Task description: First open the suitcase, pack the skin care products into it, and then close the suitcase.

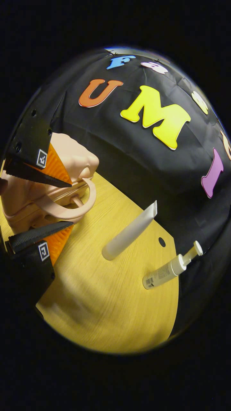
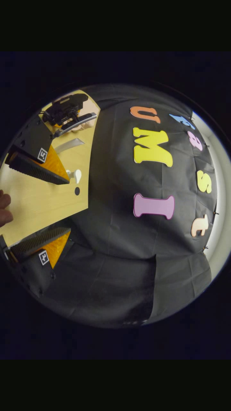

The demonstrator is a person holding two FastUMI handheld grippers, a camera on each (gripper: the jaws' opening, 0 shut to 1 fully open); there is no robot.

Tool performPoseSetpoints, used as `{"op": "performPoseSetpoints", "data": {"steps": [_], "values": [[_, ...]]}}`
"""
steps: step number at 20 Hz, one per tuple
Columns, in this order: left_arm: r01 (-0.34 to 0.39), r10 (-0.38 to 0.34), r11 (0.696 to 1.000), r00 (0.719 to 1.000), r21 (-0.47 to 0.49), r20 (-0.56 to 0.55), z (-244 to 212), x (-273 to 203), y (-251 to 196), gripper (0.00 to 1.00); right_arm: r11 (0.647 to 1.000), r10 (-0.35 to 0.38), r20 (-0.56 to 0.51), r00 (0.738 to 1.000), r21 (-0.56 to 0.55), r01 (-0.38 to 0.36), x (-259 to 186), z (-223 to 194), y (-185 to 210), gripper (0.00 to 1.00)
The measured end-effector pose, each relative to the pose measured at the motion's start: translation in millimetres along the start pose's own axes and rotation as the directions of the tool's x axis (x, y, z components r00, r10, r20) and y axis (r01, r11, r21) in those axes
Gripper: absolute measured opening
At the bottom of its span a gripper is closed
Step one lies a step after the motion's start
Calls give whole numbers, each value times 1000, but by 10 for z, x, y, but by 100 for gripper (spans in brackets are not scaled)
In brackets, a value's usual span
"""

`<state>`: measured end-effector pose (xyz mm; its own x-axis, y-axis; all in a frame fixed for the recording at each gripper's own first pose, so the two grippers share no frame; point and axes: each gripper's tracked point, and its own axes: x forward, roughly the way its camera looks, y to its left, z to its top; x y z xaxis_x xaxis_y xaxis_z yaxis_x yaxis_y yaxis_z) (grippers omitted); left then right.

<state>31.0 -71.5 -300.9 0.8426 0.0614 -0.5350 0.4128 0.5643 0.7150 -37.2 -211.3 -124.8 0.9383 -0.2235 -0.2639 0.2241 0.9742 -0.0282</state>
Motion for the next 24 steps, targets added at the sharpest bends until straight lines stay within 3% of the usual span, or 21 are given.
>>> {"op": "performPoseSetpoints", "data": {"steps": [4, 6, 7, 10, 11, 14, 19, 24], "values": [[-10, 10, 1000, 998, -6, -68, -125, 109, -15, 62, 999, 30, -14, 999, 22, -30, 107, -63, -78, 79], [5, -5, 1000, 995, -2, -104, -168, 174, -57, 54, 998, 60, -35, 998, 32, -59, 145, -129, -33, 80], [13, -13, 1000, 993, -4, -117, -179, 180, -74, 43, 997, 73, -38, 997, 33, -71, 167, -151, -14, 80], [22, -22, 1000, 993, -2, -116, -135, 166, -66, 40, 996, 83, -34, 996, 32, -82, 163, -146, -6, 78], [17, -17, 1000, 995, 3, -101, -91, 142, -46, 30, 996, 79, -29, 996, 33, -78, 150, -128, -15, 80], [10, -12, 1000, 998, -25, -66, -23, 33, 54, 15, 999, 35, -18, 999, 21, -34, 114, -101, -62, 80], [-28, 44, 973, 997, -228, 62, 212, -338, 821, 6, 1000, -2, 2, 1000, 31, 2, -34, 91, 118, 80], [-120, 184, 909, 975, -399, 126, 41, -861, 2194, 5, 999, 31, 55, 998, 15, -32, -183, 500, 705, 78]]}}
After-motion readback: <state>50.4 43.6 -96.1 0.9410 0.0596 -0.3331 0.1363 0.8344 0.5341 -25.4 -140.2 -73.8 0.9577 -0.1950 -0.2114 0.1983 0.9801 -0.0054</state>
